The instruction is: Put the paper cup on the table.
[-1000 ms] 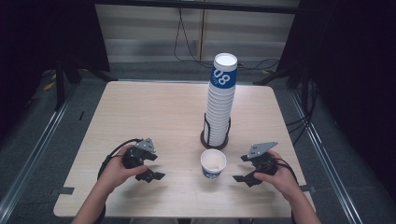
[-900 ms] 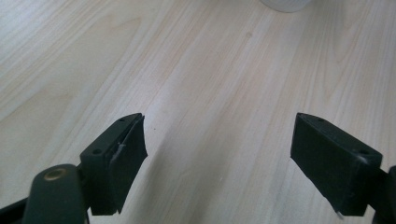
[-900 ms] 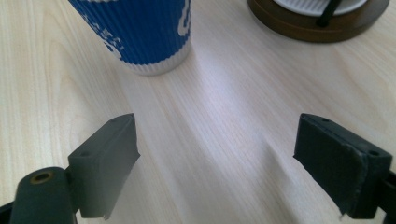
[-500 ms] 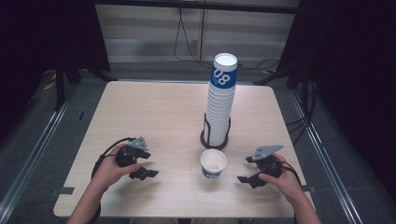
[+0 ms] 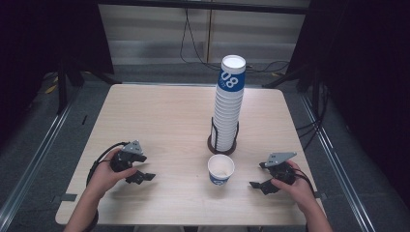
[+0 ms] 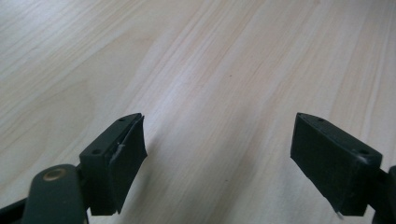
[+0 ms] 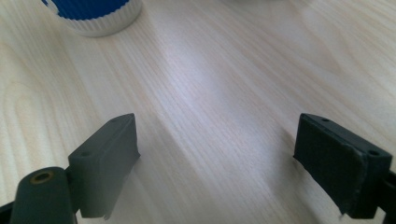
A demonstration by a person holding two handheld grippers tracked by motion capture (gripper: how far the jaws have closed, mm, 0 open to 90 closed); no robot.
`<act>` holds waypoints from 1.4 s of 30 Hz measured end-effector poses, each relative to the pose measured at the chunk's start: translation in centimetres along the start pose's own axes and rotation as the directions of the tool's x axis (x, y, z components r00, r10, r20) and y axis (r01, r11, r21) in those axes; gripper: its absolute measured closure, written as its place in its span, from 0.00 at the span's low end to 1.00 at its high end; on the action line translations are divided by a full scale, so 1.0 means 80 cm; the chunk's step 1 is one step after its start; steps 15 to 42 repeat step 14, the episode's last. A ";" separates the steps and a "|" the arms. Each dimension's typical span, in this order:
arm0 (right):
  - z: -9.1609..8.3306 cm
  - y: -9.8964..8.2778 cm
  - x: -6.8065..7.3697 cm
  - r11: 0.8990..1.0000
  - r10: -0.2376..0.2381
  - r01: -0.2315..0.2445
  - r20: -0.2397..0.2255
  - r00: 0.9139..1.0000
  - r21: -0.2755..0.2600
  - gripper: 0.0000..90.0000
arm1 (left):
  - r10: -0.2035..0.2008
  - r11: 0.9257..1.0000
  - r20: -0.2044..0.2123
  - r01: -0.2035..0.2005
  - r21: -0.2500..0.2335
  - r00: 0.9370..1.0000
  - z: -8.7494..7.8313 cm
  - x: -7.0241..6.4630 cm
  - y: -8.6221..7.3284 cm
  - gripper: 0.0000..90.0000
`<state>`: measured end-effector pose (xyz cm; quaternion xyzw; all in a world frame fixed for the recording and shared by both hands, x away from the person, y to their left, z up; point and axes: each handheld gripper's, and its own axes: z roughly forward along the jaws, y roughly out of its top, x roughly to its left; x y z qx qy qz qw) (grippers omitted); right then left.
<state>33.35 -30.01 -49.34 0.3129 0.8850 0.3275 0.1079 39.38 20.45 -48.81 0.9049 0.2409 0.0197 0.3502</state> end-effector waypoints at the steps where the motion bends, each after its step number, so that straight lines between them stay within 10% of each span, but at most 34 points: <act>1: 0.000 -0.001 -0.001 1.000 -0.001 0.001 0.004 1.000 0.000 0.14 | -0.002 1.000 -0.001 0.002 -0.007 1.000 0.001 0.001 -0.002 0.20; 42: 0.001 -0.005 -0.003 1.000 -0.008 0.008 0.017 1.000 -0.021 0.13 | 0.025 1.000 -0.024 -0.026 -0.012 0.999 0.002 0.005 -0.011 0.19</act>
